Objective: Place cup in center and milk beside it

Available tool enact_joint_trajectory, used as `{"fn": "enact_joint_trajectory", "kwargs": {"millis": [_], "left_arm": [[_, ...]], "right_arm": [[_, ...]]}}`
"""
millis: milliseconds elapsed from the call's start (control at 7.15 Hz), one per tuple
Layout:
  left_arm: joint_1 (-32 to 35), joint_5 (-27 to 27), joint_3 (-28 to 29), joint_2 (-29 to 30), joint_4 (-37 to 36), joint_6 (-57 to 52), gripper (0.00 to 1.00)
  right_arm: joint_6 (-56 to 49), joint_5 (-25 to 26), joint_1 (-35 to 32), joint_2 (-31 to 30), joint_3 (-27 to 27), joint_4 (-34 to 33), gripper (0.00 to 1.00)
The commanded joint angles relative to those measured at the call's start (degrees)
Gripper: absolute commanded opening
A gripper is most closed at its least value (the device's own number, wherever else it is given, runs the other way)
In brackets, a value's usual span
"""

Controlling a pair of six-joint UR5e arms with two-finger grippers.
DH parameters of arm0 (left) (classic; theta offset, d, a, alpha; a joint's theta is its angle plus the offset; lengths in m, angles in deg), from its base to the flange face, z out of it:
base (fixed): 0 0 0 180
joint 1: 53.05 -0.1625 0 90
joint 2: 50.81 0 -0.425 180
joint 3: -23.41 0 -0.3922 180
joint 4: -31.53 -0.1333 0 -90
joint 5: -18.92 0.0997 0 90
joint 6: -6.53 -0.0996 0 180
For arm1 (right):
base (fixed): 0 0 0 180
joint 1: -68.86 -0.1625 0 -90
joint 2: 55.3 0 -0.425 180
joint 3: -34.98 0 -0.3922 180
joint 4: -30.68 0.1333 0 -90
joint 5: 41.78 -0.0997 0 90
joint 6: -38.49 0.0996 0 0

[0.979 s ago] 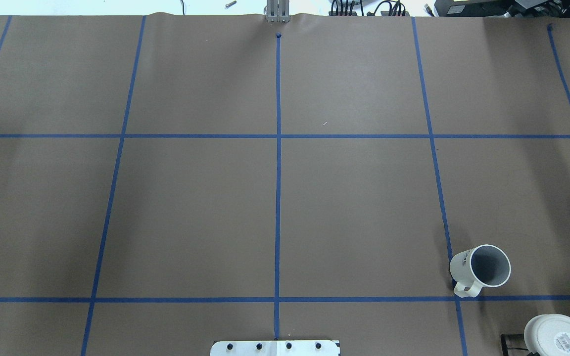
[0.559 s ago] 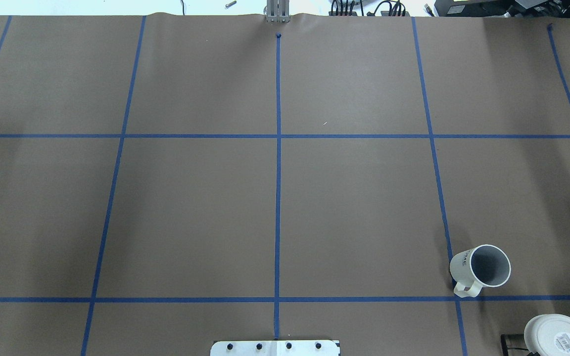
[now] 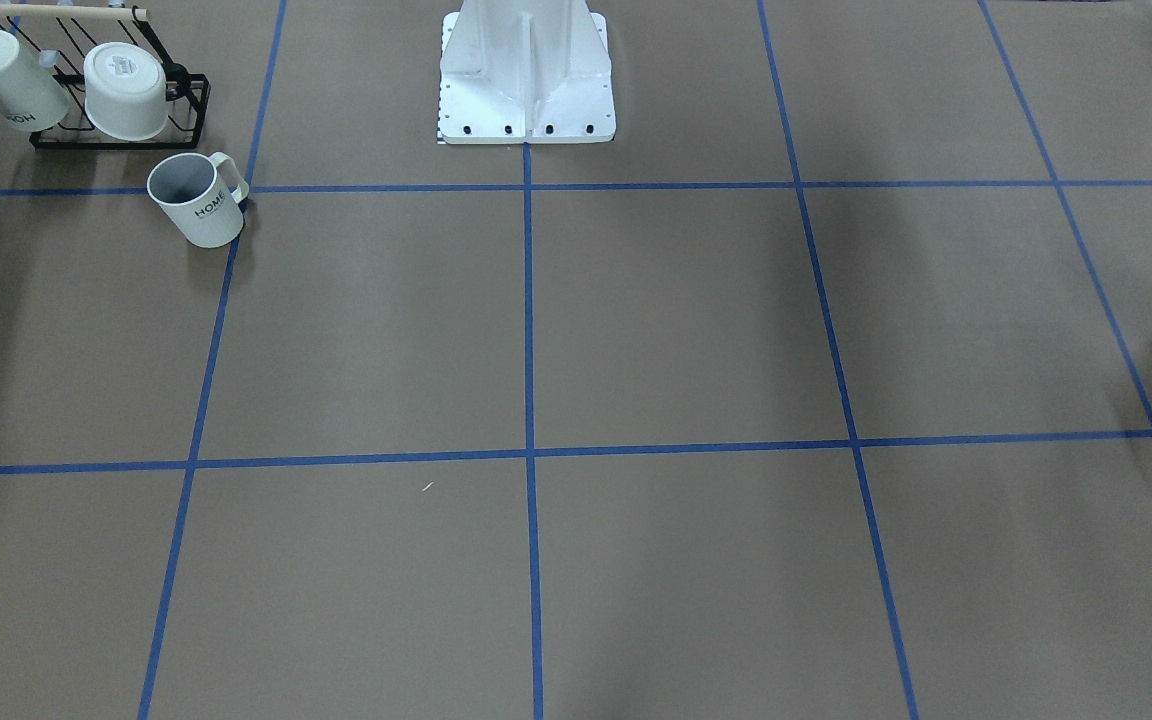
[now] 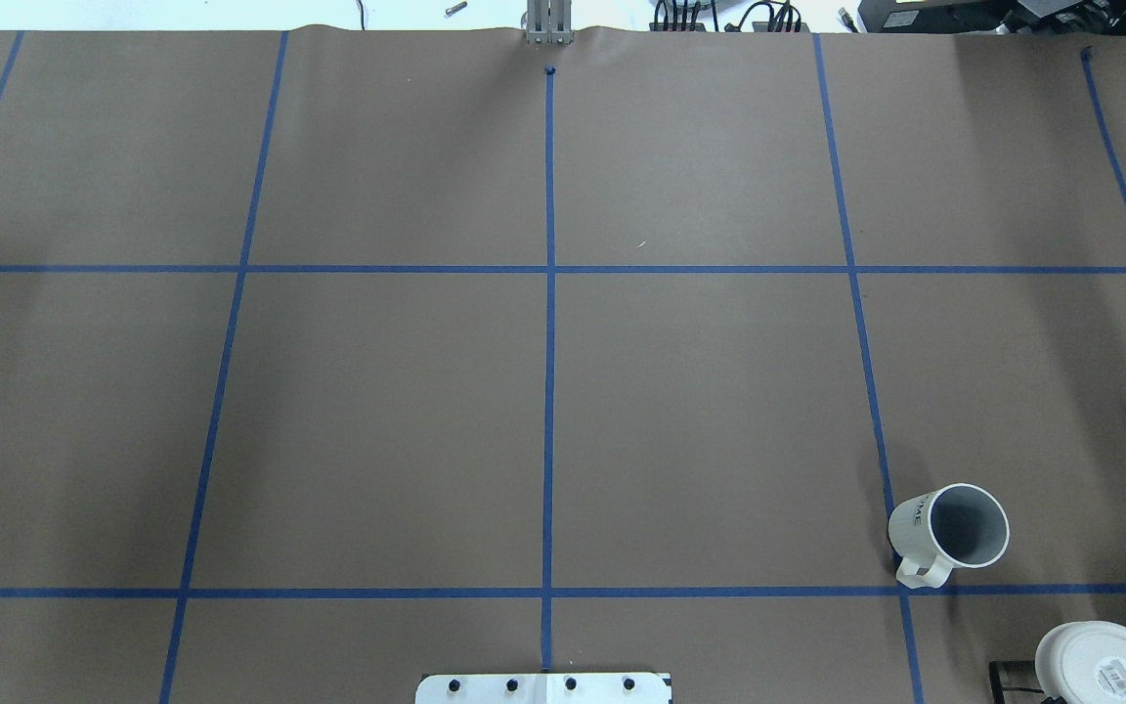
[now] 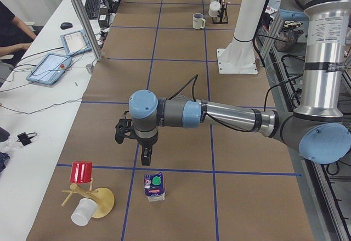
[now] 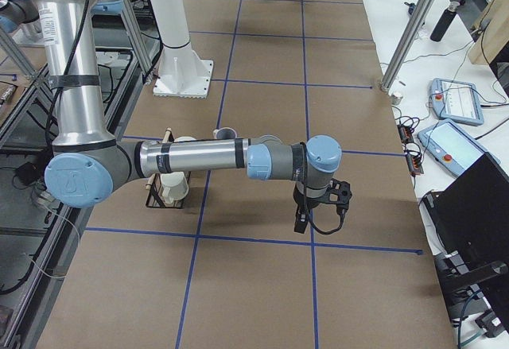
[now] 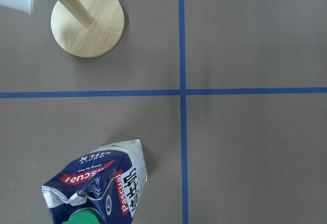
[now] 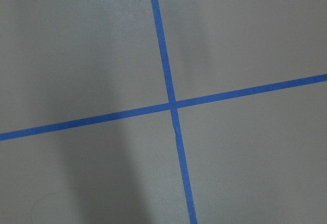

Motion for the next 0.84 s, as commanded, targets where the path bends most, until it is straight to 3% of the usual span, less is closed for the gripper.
{"fn": "enact_joint_trajectory", "kwargs": {"millis": [0, 699], "left_arm": [[0.0, 0.0, 0.0, -0.1, 0.0, 0.0, 0.99], [0.0, 0.0, -0.8, -0.1, -0.1, 0.0, 0.99]], "right_arm": [[-0.1, -0.2, 0.0, -0.4, 0.0, 0.3, 1.0], [-0.3, -0.1, 0.1, -0.2, -2.4, 0.7, 1.0]]}}
